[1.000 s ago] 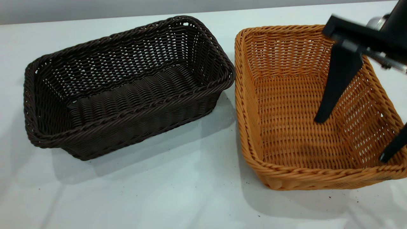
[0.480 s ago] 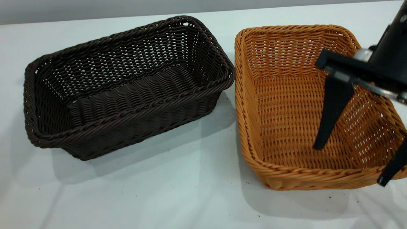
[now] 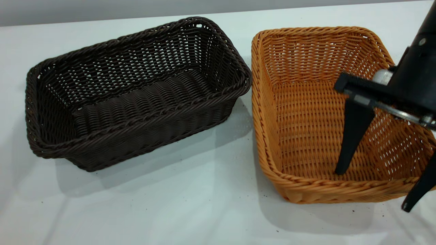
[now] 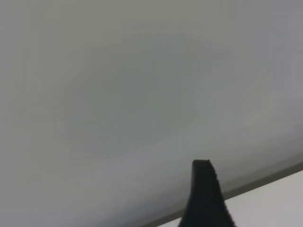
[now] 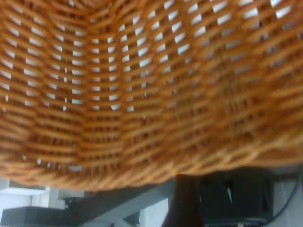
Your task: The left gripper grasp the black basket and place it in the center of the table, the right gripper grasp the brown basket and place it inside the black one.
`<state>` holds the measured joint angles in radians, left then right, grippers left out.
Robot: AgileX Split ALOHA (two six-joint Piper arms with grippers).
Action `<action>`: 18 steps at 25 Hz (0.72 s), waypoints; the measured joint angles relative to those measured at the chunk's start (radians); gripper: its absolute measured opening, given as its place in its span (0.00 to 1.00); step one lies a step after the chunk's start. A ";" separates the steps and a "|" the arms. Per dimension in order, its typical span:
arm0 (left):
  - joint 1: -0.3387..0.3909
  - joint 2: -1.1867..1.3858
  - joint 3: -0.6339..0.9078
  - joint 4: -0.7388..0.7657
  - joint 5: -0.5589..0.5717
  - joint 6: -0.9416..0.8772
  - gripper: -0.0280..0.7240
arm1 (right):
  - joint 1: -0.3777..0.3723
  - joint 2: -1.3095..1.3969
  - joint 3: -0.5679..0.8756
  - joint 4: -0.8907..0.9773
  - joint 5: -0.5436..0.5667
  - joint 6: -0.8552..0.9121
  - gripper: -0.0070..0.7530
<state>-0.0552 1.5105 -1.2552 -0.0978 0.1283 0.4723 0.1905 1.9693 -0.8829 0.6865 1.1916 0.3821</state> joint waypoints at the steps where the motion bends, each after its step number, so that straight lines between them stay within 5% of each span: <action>1: 0.000 0.000 0.000 0.000 -0.001 0.000 0.61 | 0.000 0.006 -0.001 0.000 -0.007 -0.008 0.73; 18: 0.000 0.000 0.000 0.000 -0.003 0.000 0.61 | 0.000 0.015 -0.006 0.009 -0.130 -0.117 0.73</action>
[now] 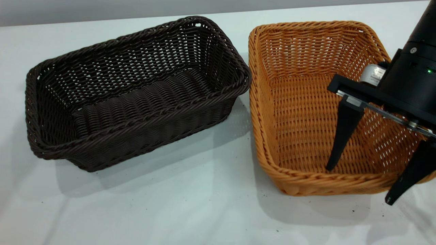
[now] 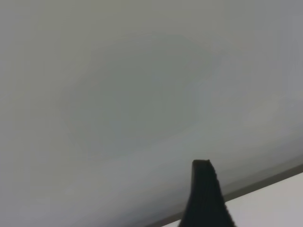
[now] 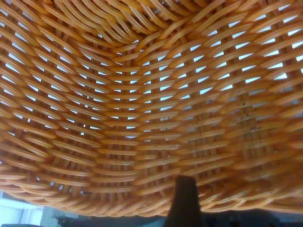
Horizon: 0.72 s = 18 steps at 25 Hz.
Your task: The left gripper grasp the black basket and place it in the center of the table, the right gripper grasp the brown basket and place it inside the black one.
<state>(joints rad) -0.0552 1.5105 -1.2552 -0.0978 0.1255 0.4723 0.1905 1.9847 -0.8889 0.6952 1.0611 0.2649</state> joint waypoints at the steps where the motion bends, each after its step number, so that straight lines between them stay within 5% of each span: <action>1: 0.000 0.000 0.000 0.000 0.000 0.000 0.61 | 0.000 0.000 -0.005 0.000 -0.007 -0.007 0.73; 18: 0.000 0.000 0.000 -0.001 -0.002 -0.004 0.61 | -0.001 0.020 -0.144 -0.035 -0.287 -0.058 0.71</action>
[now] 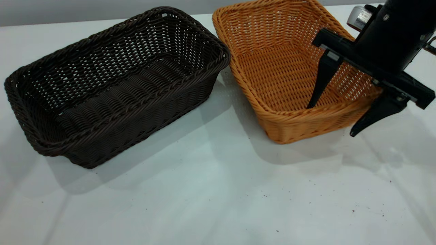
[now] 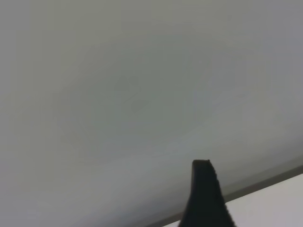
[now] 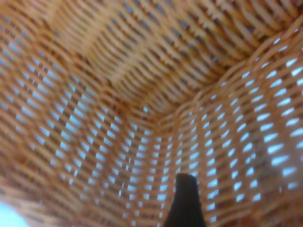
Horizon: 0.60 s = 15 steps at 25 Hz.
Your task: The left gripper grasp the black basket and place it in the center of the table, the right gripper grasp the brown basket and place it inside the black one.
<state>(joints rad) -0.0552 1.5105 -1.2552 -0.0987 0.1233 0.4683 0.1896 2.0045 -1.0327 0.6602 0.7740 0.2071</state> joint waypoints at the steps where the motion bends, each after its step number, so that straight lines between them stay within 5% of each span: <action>1: 0.000 0.000 0.000 0.000 0.000 0.000 0.61 | 0.000 0.007 0.000 0.000 -0.023 -0.002 0.70; 9: 0.000 0.000 0.000 -0.001 0.000 0.000 0.61 | 0.000 0.029 -0.002 0.008 -0.131 -0.065 0.49; 15: 0.000 0.000 0.000 -0.004 0.000 -0.003 0.61 | 0.000 0.028 -0.003 0.022 -0.254 -0.070 0.21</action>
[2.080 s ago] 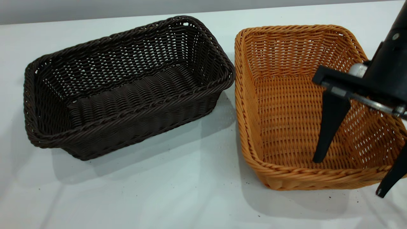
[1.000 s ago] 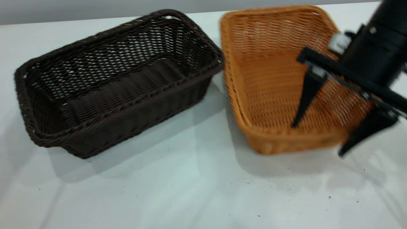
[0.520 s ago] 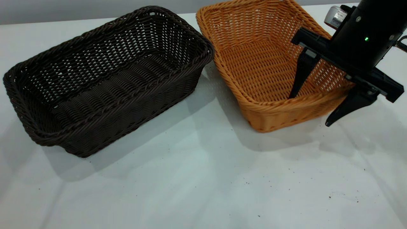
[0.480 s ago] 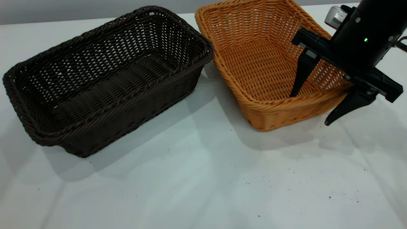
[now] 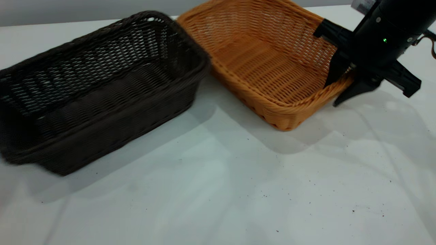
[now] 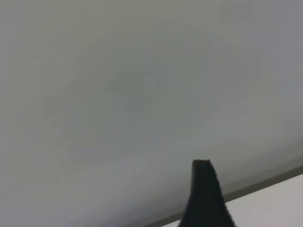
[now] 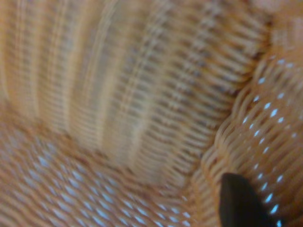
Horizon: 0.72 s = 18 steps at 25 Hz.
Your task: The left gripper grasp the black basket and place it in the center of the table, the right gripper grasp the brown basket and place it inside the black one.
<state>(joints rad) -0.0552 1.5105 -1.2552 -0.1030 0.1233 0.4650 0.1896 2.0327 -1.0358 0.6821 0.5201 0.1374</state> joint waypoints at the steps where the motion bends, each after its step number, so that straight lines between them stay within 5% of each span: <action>1: 0.000 0.000 0.000 0.000 0.001 0.000 0.61 | 0.000 0.000 0.000 0.004 -0.020 0.000 0.17; 11: -0.004 0.000 0.001 0.000 0.031 -0.016 0.61 | -0.025 -0.006 0.000 -0.019 -0.381 -0.010 0.15; 18: -0.083 0.000 0.001 0.012 0.239 0.089 0.61 | -0.109 -0.035 -0.096 -0.035 -0.426 -0.114 0.15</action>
<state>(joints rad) -0.1382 1.5105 -1.2542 -0.0914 0.3624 0.5541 0.0810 1.9978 -1.1316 0.6475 0.0939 0.0239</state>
